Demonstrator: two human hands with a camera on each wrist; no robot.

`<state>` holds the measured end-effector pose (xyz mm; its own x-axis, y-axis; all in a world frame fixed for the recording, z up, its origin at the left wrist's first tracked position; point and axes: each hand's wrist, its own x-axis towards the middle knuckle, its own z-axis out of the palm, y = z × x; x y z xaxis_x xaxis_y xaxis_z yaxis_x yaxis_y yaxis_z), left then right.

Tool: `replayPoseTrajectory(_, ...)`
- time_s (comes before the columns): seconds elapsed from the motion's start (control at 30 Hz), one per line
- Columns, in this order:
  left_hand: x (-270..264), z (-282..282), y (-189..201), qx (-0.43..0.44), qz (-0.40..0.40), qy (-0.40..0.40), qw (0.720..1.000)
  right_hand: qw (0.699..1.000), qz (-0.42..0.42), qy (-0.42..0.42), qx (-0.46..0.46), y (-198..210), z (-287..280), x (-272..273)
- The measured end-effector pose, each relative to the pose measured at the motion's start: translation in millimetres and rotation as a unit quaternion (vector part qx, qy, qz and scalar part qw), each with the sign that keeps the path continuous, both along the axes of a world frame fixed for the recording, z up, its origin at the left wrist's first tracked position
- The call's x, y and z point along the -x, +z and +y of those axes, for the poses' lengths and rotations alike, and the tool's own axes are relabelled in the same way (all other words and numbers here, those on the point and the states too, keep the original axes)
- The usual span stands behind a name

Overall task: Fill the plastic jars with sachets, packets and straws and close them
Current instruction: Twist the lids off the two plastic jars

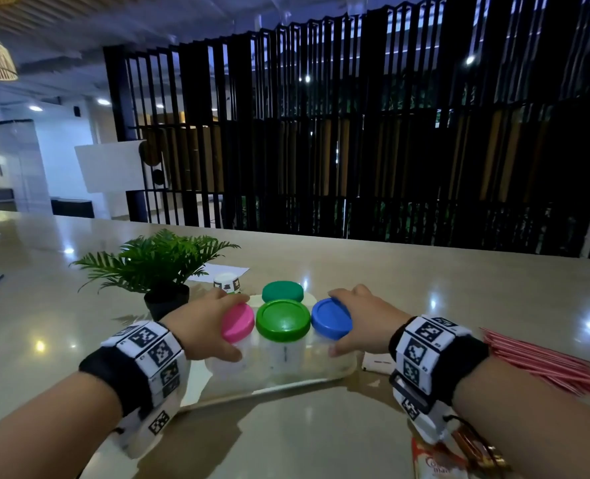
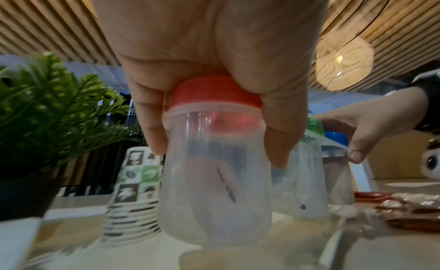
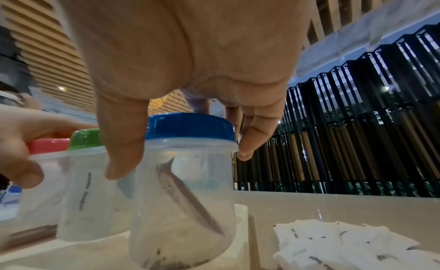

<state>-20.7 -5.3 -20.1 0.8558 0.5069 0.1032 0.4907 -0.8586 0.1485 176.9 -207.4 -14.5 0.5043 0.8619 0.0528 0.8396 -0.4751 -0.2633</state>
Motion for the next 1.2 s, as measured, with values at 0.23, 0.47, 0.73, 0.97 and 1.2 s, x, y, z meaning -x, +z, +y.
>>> replayPoseTrajectory(0.23, 17, -45, 4, -0.004, -0.028, -0.051, 0.998, 1.000, -0.008, 0.023, 0.001, 3, -62, 16)
replayPoseTrajectory(0.47, 40, -65, -17, 0.029, 0.001, -0.081, 0.996, 0.998, 0.027, 0.045, 0.022, -9, -96, 41)
replayPoseTrajectory(0.73, 52, -67, -25, 0.018, 0.033, -0.119, 0.992, 0.998, 0.033, 0.018, 0.041, -26, -101, 59)
replayPoseTrajectory(0.97, 54, -70, -23, 0.012, 0.073, -0.147, 0.986, 0.998, 0.027, -0.009, 0.052, -26, -103, 71)
replayPoseTrajectory(1.2, 39, -93, 7, -0.019, 0.077, -0.216, 0.973, 0.997, 0.016, -0.024, 0.072, -22, -102, 78)
